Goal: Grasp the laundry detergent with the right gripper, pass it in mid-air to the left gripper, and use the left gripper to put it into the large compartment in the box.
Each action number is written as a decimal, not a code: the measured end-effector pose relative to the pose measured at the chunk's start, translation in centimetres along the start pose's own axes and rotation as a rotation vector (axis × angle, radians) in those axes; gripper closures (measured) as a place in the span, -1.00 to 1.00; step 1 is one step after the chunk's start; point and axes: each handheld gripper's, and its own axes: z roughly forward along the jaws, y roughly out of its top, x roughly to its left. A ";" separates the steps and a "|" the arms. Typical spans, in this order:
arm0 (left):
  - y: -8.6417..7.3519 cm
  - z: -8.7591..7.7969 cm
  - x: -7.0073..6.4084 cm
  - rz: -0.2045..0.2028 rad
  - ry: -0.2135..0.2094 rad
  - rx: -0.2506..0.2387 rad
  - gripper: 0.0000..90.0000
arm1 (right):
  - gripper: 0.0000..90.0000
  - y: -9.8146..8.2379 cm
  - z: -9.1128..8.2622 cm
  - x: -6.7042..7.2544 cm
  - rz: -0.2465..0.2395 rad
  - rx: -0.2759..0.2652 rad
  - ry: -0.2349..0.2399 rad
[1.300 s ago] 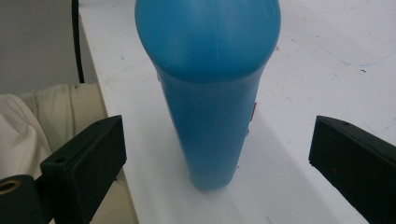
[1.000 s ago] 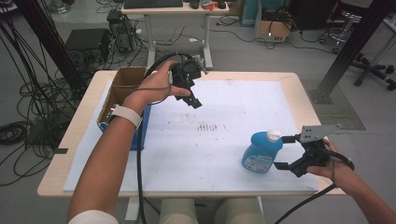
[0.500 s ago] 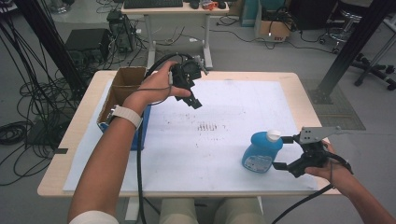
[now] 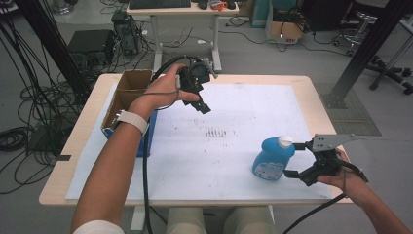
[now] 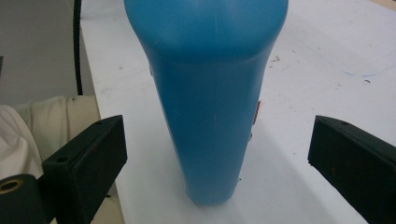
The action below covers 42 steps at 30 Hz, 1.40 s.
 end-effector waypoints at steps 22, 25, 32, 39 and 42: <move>-0.1 0.0 0.0 -0.004 0.000 -0.003 -0.71 | -0.89 -0.5 0.3 -0.1 -0.010 -0.023 0.002; -0.1 0.0 0.0 -0.005 0.000 -0.006 -0.71 | -0.89 -0.5 0.3 0.0 -0.001 -0.017 -0.001; -0.1 0.0 0.1 0.002 0.004 -0.002 -0.71 | -0.89 -0.4 0.3 0.0 -0.002 -0.018 0.000; -0.2 0.0 0.1 -0.002 0.004 -0.002 -0.71 | -0.89 -0.4 0.3 0.0 -0.001 -0.013 -0.005; -0.2 -0.1 0.1 -0.002 0.008 0.006 -0.71 | -0.89 -0.4 0.4 0.1 0.000 -0.021 -0.003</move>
